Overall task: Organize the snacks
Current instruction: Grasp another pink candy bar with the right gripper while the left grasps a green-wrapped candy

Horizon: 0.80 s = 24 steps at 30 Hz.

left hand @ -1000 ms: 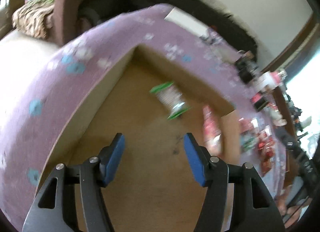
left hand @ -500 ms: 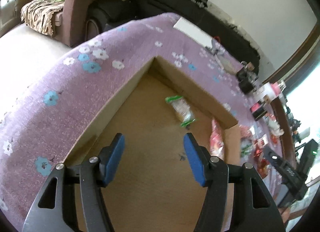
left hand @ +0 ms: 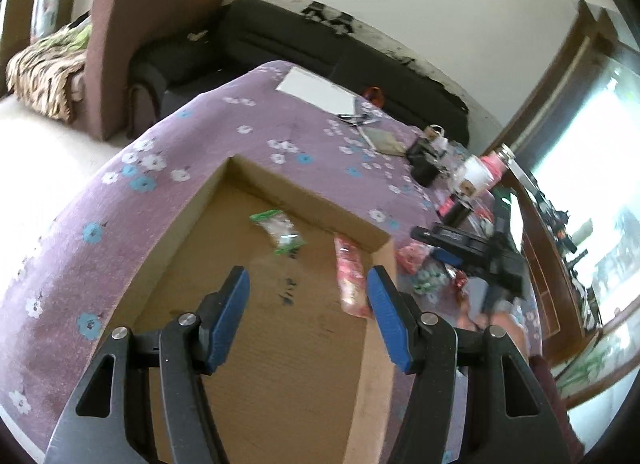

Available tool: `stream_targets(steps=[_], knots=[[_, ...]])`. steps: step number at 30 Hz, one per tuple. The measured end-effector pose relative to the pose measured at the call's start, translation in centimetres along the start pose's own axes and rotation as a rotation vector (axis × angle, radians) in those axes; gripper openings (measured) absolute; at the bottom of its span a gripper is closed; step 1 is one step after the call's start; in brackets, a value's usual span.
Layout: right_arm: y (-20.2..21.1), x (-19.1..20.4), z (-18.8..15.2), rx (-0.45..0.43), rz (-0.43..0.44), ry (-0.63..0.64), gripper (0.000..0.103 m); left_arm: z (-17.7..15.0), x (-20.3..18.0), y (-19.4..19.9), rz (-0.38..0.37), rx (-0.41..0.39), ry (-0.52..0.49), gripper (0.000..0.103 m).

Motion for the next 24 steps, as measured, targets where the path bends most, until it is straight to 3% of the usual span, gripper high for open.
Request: stream_targets(steps=[1,2,4,6,10,15,19,24], knots=[[-0.1,0.2,0.1,-0.009,-0.023,0.019,0.057,-0.1,-0.4,-0.1,-0.007,0.005,-0.01,0.06],[-0.1,0.5,0.0,-0.018,-0.044,0.048,0.041,-0.3,-0.8,-0.3,-0.011,0.012,-0.02,0.06],[0.2,1.6,-0.7,-0.035,-0.039,0.125,0.037,-0.6,-1.2,-0.7,-0.014,0.026,-0.029,0.06],[0.6,2.6,-1.9,-0.03,-0.012,0.19,0.027,-1.0,-1.5,-1.2,-0.018,0.04,-0.026,0.06],[2.2,3.5,-4.6,-0.033,0.008,0.299,0.024,-1.9,-2.4,-1.7,-0.025,0.06,-0.028,0.06],[5.2,2.8,-9.8,0.004,0.095,0.387,0.023,-3.0,-3.6,-2.6,-0.03,0.095,-0.04,0.06],[7.4,-0.3,-13.7,-0.006,0.109,0.415,0.023,-4.1,-5.2,-4.0,-0.029,0.133,-0.079,0.06],[8.6,-5.7,-14.3,-0.056,0.07,0.342,0.024,-5.4,-8.8,-7.5,-0.035,0.209,-0.154,0.06]])
Point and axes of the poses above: each gripper's, at about its wrist camera, not at the fingertips, and y roughly against the way its jaws point, x to its left, z to its top, the point moved 10 cm from there along -y, roughly the way its jaws point, and after that the axes turned 14 degrees about -z, right-handed, at the moved point
